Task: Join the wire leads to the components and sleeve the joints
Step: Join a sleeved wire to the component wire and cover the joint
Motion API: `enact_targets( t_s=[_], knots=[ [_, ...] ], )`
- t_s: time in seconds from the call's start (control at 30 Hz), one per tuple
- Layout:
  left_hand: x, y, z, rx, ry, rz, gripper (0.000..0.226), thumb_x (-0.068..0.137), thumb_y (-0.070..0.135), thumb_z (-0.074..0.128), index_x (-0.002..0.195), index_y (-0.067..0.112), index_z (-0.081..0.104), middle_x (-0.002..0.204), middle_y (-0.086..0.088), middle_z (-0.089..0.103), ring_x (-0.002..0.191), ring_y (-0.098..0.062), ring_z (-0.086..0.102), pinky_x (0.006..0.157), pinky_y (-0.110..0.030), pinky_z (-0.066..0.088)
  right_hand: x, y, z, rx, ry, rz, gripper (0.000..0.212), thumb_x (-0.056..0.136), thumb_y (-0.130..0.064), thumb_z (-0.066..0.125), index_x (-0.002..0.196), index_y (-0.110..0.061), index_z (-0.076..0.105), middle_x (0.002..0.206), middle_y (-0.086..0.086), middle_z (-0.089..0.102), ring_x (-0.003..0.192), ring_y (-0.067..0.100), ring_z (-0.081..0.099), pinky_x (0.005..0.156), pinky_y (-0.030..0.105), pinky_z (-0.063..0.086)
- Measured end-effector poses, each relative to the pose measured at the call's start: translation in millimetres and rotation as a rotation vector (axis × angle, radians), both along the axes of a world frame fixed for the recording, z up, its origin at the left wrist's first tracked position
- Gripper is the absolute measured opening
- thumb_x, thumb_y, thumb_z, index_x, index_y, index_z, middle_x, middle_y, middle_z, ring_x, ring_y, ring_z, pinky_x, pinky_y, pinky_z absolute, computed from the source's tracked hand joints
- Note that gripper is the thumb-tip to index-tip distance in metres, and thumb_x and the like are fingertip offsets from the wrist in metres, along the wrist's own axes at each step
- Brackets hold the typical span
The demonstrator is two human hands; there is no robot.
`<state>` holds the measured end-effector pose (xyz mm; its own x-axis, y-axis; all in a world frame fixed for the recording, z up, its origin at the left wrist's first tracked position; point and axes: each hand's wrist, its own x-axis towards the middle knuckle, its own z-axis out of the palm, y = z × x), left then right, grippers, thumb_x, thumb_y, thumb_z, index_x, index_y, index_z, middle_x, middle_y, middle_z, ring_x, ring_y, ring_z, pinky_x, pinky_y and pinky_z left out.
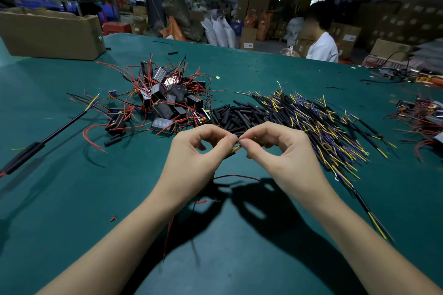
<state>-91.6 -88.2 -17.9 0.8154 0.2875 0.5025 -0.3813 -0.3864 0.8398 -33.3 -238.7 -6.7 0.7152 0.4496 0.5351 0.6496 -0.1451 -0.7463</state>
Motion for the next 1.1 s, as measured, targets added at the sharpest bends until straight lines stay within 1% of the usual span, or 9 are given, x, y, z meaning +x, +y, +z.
enact_targets(
  t_s=[0.2,0.3,0.37,0.5,0.63,0.8,0.97,1.03,1.1],
  knots=[
    [1.1,-0.3,1.0,-0.010,-0.012,0.001,0.013,0.084,0.009,0.069,0.074,0.016,0.070,0.064,0.013,0.065,0.058,0.005,0.049,0.060,-0.007,0.036,-1.9,-0.5,0.6,-0.035,-0.111,-0.039,0.008,0.083,-0.009,0.070,0.078,-0.015,0.069,0.072,-0.008,0.067,0.069,0.007,0.060,0.073,0.016,0.043],
    [2.4,1.7,1.2,-0.031,0.011,-0.031,0.006,0.084,0.013,0.071,0.081,0.016,0.067,0.066,0.012,0.063,0.059,0.001,0.048,0.058,-0.012,0.035,-3.7,0.4,0.7,-0.103,-0.292,-0.087,0.004,0.080,-0.009,0.068,0.078,-0.012,0.067,0.074,-0.008,0.066,0.068,0.008,0.060,0.074,0.033,0.047],
    [1.9,3.0,1.0,0.084,-0.023,-0.012,0.004,0.084,0.021,0.069,0.079,0.020,0.069,0.068,0.016,0.064,0.064,-0.001,0.049,0.066,-0.017,0.037,-3.9,0.7,-0.1,-0.108,-0.298,-0.101,0.005,0.080,-0.009,0.068,0.077,-0.012,0.066,0.074,-0.007,0.066,0.068,0.010,0.060,0.074,0.038,0.048],
    [0.0,6.0,0.4,0.368,-0.136,0.062,0.005,0.080,0.025,0.068,0.083,0.023,0.071,0.070,0.017,0.061,0.071,-0.004,0.048,0.073,-0.035,0.041,-2.8,-0.4,-0.8,-0.063,-0.160,-0.083,0.009,0.081,-0.006,0.069,0.076,-0.014,0.068,0.070,-0.010,0.065,0.066,0.008,0.057,0.068,0.014,0.040],
    [-0.8,11.6,2.0,0.579,-0.154,0.103,0.017,0.083,0.034,0.059,0.083,0.023,0.071,0.072,0.018,0.057,0.073,-0.003,0.042,0.073,-0.036,0.036,-3.0,0.6,-0.5,-0.081,-0.159,-0.062,0.010,0.081,-0.006,0.069,0.075,-0.015,0.068,0.069,-0.012,0.063,0.065,0.006,0.055,0.066,0.010,0.037],
    [-1.6,10.9,2.5,0.787,-0.166,0.157,0.024,0.087,0.032,0.051,0.082,0.017,0.069,0.073,0.008,0.058,0.076,-0.017,0.050,0.073,-0.034,0.034,-0.9,-3.0,-0.6,-0.264,-0.461,-0.115,0.004,0.081,-0.013,0.065,0.078,-0.015,0.064,0.076,-0.012,0.062,0.067,0.010,0.056,0.072,0.033,0.041],
    [1.3,5.4,-1.6,0.585,-0.035,0.073,0.018,0.087,0.037,0.049,0.078,0.028,0.061,0.071,0.017,0.054,0.076,-0.005,0.045,0.075,-0.030,0.033,2.8,-4.5,0.1,-0.360,-0.831,-0.196,0.007,0.082,-0.005,0.065,0.076,-0.010,0.066,0.078,-0.004,0.066,0.066,0.017,0.059,0.062,0.038,0.039],
    [2.8,4.4,-3.8,0.403,0.002,-0.001,0.011,0.085,0.033,0.054,0.075,0.036,0.058,0.069,0.021,0.058,0.075,0.000,0.050,0.076,-0.029,0.038,3.4,-4.8,-0.2,-0.379,-0.807,-0.192,0.007,0.082,-0.007,0.065,0.077,-0.010,0.065,0.078,-0.005,0.066,0.066,0.017,0.058,0.063,0.037,0.039],
    [2.6,6.2,-4.1,0.363,0.015,-0.036,0.011,0.084,0.030,0.056,0.075,0.037,0.059,0.070,0.023,0.059,0.074,0.002,0.054,0.077,-0.030,0.042,2.0,-4.9,0.2,-0.376,-0.607,-0.154,0.005,0.082,-0.013,0.064,0.078,-0.014,0.064,0.077,-0.010,0.063,0.065,0.014,0.055,0.066,0.034,0.039]
  ],
)
